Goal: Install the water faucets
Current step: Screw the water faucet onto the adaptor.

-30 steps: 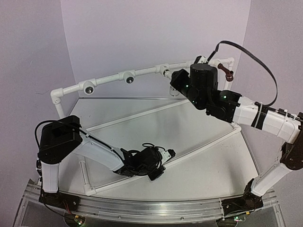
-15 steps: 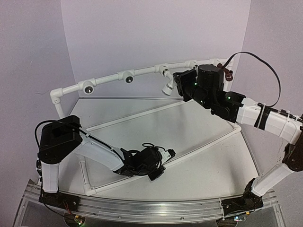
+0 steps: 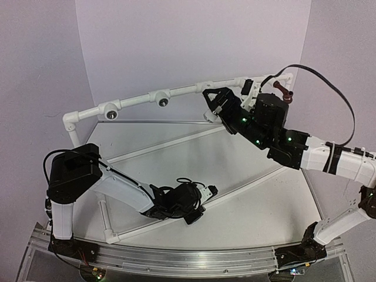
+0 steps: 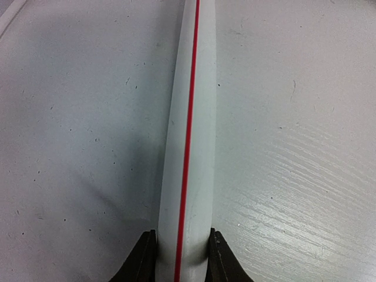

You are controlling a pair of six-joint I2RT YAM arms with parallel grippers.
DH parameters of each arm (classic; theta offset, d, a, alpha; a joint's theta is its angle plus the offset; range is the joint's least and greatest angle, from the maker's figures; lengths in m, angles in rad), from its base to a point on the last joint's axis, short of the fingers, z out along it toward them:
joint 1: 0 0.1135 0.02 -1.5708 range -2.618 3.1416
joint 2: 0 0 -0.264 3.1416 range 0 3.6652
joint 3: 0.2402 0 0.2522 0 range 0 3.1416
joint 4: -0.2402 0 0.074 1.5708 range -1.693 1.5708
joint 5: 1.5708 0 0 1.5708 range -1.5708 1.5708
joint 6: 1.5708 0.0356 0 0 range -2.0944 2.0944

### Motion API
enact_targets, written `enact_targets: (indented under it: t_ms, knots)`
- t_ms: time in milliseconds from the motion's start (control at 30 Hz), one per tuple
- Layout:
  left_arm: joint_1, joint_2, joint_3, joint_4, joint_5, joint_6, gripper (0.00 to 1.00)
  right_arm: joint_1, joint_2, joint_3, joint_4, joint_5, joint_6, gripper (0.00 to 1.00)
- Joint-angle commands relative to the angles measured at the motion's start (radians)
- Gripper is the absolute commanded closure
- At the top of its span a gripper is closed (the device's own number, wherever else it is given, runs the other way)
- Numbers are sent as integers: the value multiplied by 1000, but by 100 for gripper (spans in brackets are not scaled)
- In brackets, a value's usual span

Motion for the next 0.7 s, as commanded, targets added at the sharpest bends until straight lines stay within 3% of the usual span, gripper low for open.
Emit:
enact_targets:
  t_ms: [0, 200, 333, 533, 667]
  knots:
    - [1, 164, -91, -287, 43, -165, 100, 14, -131, -54, 17, -5, -164, 2]
    - [3, 164, -91, -287, 45, -164, 100, 14, -238, -22, -299, 62, -294, 2]
    - [3, 163, -92, -287, 46, -165, 100, 14, -282, 53, -505, 70, -526, 2]
    - [2, 163, -90, -287, 49, -162, 100, 13, -328, 101, -654, -105, -1194, 2]
    - [3, 164, -88, -287, 46, -164, 100, 14, -313, 167, -769, -123, -1570, 2]
